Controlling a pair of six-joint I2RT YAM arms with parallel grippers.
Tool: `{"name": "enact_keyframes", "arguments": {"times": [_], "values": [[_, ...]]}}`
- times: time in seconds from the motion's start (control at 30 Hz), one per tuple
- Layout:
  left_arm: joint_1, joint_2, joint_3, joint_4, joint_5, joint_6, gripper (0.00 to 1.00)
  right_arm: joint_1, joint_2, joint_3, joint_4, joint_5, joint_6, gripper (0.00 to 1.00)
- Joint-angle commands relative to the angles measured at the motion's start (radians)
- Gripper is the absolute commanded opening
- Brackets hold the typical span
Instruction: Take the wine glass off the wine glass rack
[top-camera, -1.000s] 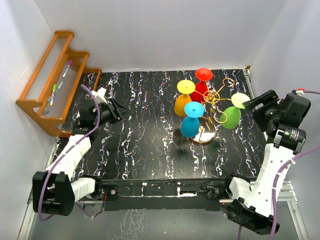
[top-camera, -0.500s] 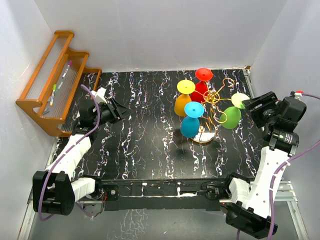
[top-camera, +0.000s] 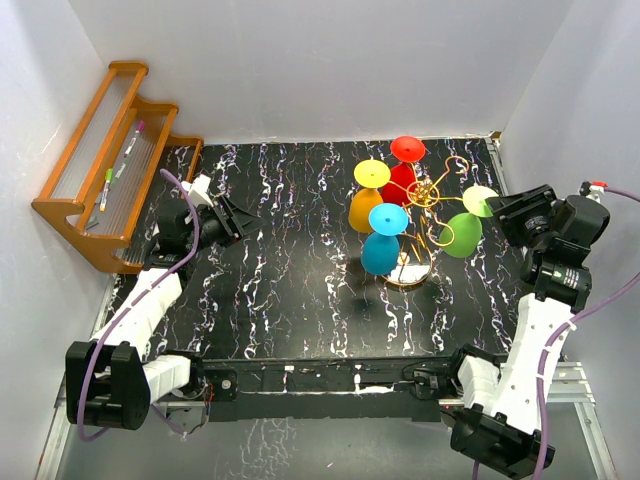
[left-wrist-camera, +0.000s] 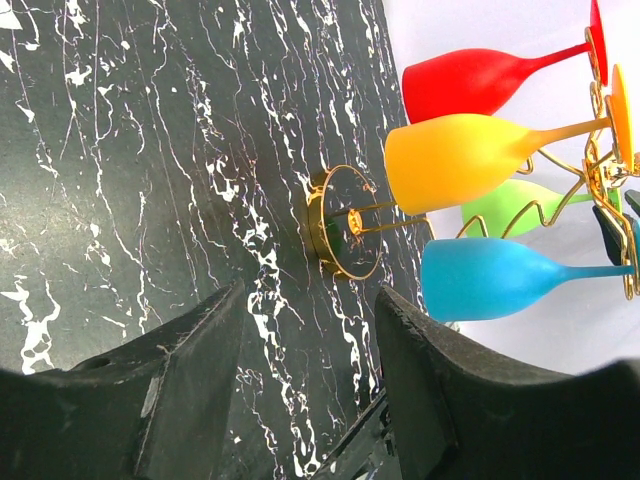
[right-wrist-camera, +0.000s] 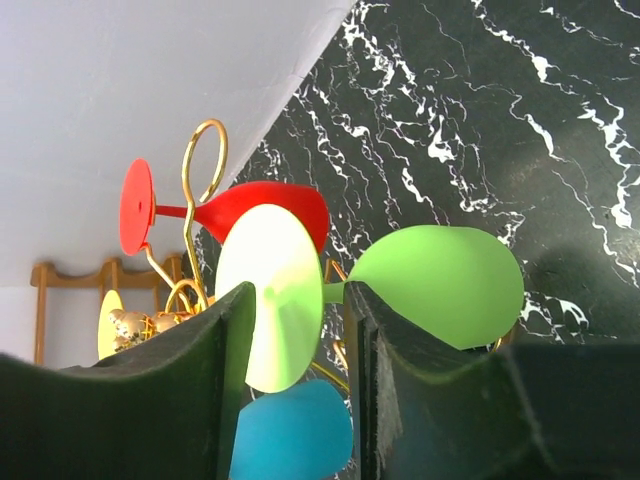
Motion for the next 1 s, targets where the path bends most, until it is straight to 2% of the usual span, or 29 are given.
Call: {"name": "enact_keyframes", "arguments": {"times": [0.0,0.13,0.27,0.3,0.57,0.97], "values": [[0.007,-0.006,0.006,0.027,0.019,-0.002,0.52,0.002,-0.017,-0.016,0.111,-0.02,0.024,0.4],[0.008,-0.003,0.002,0.032,0.018,-0.007,0.52,0.001,-0.016,-0.027,0.119,-0.031,0.029,0.29],[0.008,-0.002,-0.003,0.04,0.018,-0.013,0.52,0.002,-0.018,-0.026,0.115,-0.026,0.034,0.09],[0.009,-0.002,-0.003,0.041,0.018,-0.013,0.52,0.001,-0.019,-0.025,0.114,-0.022,0.035,0.08],[0.01,-0.004,-0.007,0.045,0.016,-0.018,0.52,0.002,-0.039,-0.017,0.122,-0.011,0.047,0.08],[0.011,-0.007,-0.012,0.05,0.016,-0.023,0.52,0.002,-0.097,-0.136,0.353,-0.19,0.207,0.08]]}}
